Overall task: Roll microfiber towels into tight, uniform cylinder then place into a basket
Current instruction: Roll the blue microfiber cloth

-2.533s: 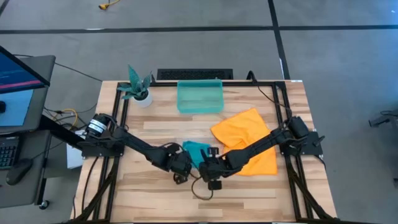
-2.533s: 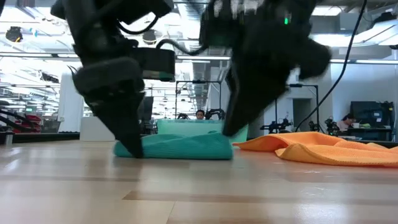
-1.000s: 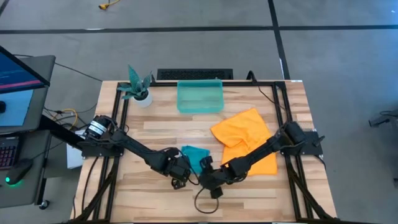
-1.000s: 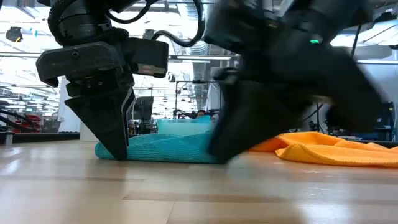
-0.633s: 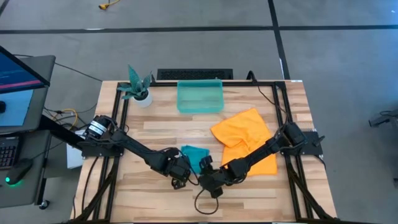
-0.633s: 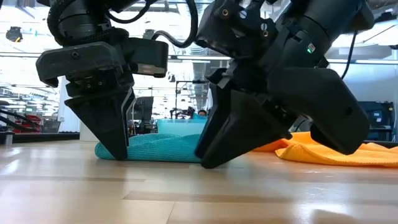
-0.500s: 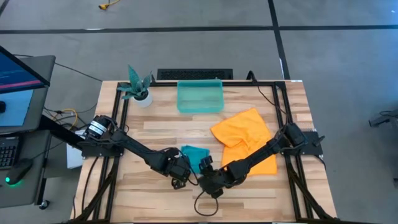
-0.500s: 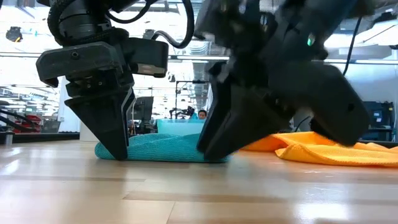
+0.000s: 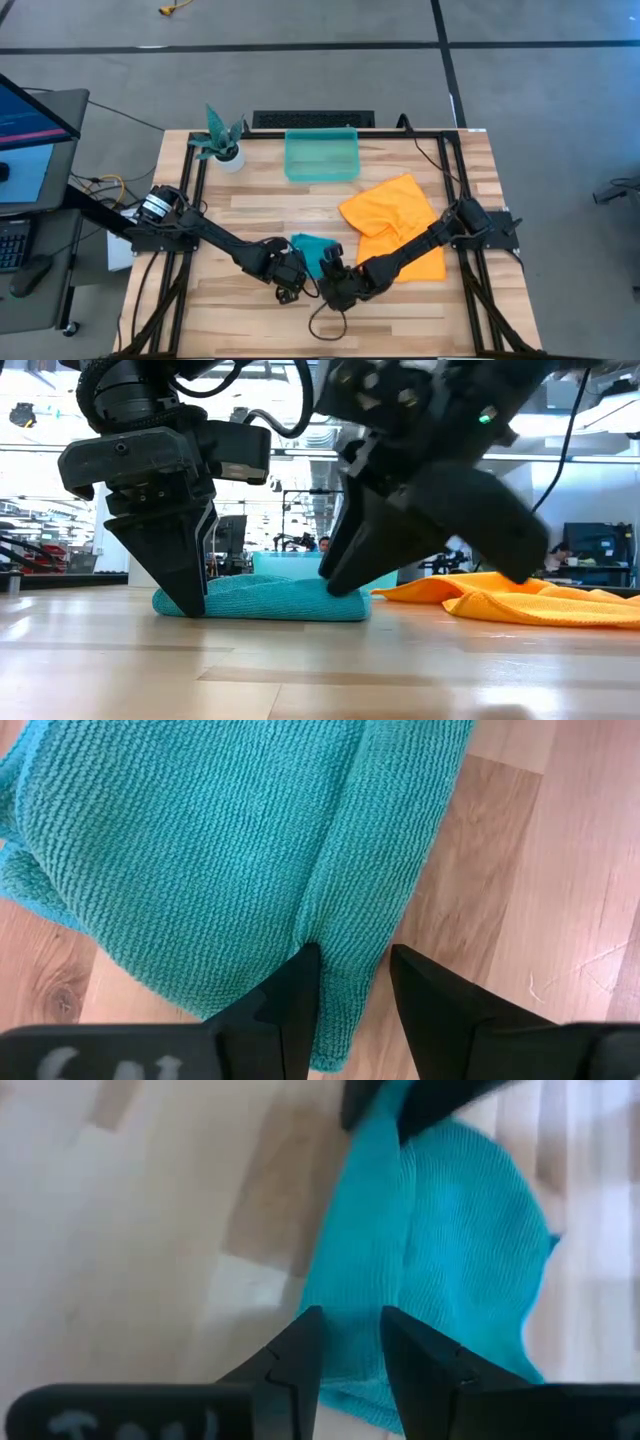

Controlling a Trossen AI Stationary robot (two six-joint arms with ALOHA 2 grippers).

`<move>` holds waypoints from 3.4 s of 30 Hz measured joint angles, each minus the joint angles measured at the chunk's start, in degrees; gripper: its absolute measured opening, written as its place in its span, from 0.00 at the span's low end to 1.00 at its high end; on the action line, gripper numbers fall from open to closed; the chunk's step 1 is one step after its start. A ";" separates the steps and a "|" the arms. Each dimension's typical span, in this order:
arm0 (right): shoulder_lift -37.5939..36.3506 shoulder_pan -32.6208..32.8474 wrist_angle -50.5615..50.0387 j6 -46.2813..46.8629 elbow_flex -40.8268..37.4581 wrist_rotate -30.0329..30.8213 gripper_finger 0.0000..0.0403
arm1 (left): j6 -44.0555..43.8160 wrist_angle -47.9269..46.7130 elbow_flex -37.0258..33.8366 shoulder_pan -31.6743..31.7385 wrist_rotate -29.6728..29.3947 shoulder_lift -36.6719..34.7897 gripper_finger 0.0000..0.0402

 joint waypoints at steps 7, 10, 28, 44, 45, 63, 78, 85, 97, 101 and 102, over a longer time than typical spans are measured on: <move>-0.04 -3.67 -0.09 5.02 -0.26 -9.21 0.35 | 0.00 0.00 0.00 0.00 -0.02 0.00 0.30; -0.21 -4.04 0.77 6.81 -1.66 -9.86 0.37 | 0.00 0.00 0.02 0.00 -0.02 0.00 0.30; -3.17 -3.70 -3.68 8.93 -3.29 -10.14 0.33 | -0.02 0.61 0.04 0.02 -0.15 0.02 0.30; -7.88 2.71 -1.90 8.95 -3.22 -4.66 0.29 | -0.02 0.63 0.02 0.02 -0.13 0.02 0.30; -7.25 2.64 -1.31 8.95 -3.22 -5.49 0.29 | -0.02 0.63 0.02 0.02 -0.13 0.02 0.30; -2.40 -0.92 1.62 3.49 -3.23 -7.27 0.60 | -0.02 0.70 0.02 0.02 -0.07 0.02 0.31; 0.05 -4.06 0.50 10.69 -3.03 -7.90 0.50 | 1.24 0.61 0.03 0.02 -0.02 0.02 0.31; 0.64 -4.46 0.45 11.95 -3.03 -6.89 0.22 | 4.69 -3.56 3.29 -0.40 -0.47 0.39 0.31; 0.47 -4.72 -0.03 14.50 -3.14 -6.90 0.09 | 7.67 -16.11 7.65 -6.86 -10.45 0.39 0.31; -0.74 -4.20 -0.50 15.05 -3.34 -8.52 0.06 | 9.69 -16.45 8.31 -9.14 -14.97 0.31 0.30; -1.16 -4.07 -0.92 15.45 -3.42 -8.96 0.05 | 10.39 -16.29 8.31 -9.74 -15.93 0.31 0.31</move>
